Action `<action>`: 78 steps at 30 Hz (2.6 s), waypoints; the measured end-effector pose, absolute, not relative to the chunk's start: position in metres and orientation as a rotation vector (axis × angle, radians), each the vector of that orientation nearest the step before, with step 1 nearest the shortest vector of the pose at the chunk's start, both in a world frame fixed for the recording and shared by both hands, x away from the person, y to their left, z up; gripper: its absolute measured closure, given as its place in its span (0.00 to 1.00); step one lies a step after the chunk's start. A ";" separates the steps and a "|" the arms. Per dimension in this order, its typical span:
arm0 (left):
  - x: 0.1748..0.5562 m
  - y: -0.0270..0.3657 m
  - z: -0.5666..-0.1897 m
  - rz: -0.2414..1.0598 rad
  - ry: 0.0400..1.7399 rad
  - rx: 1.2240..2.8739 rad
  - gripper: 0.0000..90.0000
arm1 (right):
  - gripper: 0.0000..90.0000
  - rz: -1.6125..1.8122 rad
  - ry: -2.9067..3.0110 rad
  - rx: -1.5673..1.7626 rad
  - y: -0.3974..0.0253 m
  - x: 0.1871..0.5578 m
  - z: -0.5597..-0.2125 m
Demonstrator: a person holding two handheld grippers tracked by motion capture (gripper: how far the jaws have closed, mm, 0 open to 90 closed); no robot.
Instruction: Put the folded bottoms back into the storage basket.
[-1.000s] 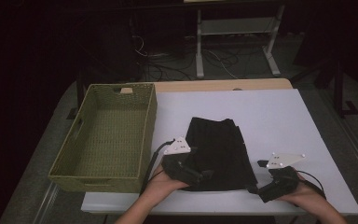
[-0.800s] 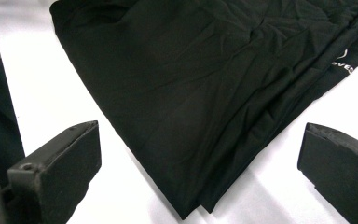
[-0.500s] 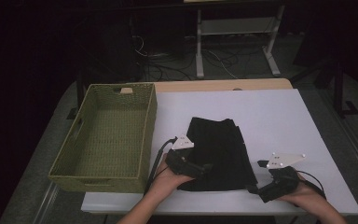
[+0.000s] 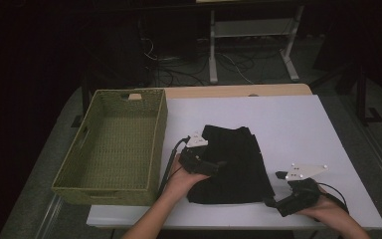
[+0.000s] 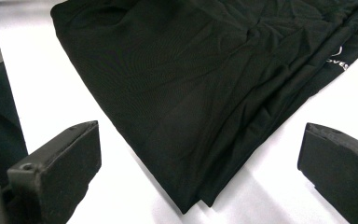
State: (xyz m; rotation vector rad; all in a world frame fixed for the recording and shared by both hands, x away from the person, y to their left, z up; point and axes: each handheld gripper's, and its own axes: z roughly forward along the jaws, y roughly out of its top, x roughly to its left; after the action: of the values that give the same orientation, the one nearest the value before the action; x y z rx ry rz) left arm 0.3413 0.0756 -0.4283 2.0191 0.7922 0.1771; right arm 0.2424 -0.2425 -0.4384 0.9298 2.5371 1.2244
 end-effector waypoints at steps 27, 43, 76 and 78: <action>0.414 0.078 -0.431 0.312 0.939 2.039 0.32 | 0.00 1.222 2.539 0.929 -0.244 0.242 -0.440; 0.438 0.076 -0.444 0.291 0.984 2.112 0.34 | 0.00 1.227 2.536 0.936 -0.245 0.242 -0.439; 0.436 0.071 -0.451 0.172 0.908 2.162 0.72 | 0.00 1.220 2.550 0.929 -0.243 0.242 -0.440; 0.436 0.071 -0.451 0.154 0.894 2.165 0.79 | 0.00 1.221 2.550 0.928 -0.243 0.242 -0.440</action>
State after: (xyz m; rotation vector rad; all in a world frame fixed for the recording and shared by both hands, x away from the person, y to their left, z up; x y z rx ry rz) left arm 0.4357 0.0709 -0.4509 2.1650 0.8945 0.1536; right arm 0.2419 -0.2427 -0.4402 0.9284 2.5502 1.2212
